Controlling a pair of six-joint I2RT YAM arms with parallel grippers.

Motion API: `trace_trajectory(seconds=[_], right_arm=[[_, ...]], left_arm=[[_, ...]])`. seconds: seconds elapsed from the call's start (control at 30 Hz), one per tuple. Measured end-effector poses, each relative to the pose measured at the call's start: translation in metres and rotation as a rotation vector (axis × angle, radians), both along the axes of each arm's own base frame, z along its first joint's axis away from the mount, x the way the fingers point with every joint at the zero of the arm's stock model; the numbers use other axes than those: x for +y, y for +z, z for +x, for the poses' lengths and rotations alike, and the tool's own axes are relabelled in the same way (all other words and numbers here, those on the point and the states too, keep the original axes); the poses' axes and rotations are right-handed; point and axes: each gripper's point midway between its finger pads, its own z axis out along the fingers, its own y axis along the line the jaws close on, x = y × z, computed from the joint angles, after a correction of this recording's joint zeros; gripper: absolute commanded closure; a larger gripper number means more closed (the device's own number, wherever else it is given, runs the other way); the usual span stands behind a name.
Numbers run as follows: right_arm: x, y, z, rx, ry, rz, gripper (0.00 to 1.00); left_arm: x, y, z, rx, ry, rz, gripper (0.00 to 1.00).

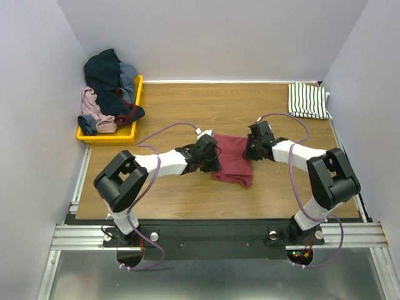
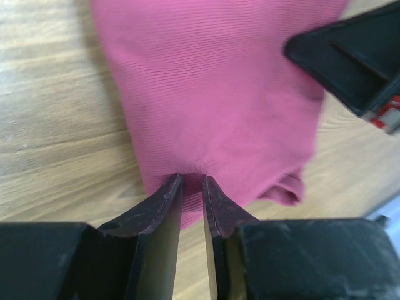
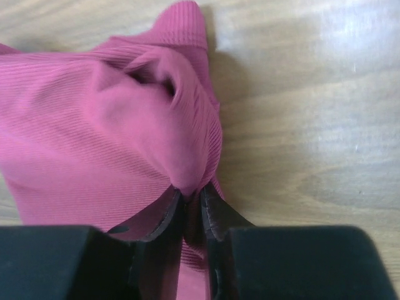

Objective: Fold and stack the tank tops
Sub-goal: Fold the tank top

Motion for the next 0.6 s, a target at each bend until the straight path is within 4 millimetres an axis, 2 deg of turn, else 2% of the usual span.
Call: trace_trajectory(seconds=[0.1,0.2,0.3,0.4,0.6], right_arm=[[-0.004,-0.007,-0.004,0.014,-0.022,0.008,0.65],[-0.007,-0.005,-0.002,-0.001,-0.041,0.023,0.55],[-0.019,-0.002,-0.004,-0.008,-0.071,0.029,0.36],[-0.028,0.004,-0.006,-0.016,-0.088,0.028,0.28],[-0.031,0.021,-0.006,-0.038,-0.086,0.034,0.22]], left_arm=[[0.003,-0.023,-0.008,0.021,0.005,0.056,0.71],[-0.001,-0.025,-0.011,0.006,0.004,0.057,0.71],[-0.004,-0.027,-0.014,-0.006,0.006,0.050,0.71],[-0.004,-0.026,-0.015,-0.012,0.011,0.042,0.71],[0.000,-0.019,-0.019,-0.011,0.003,0.051,0.66]])
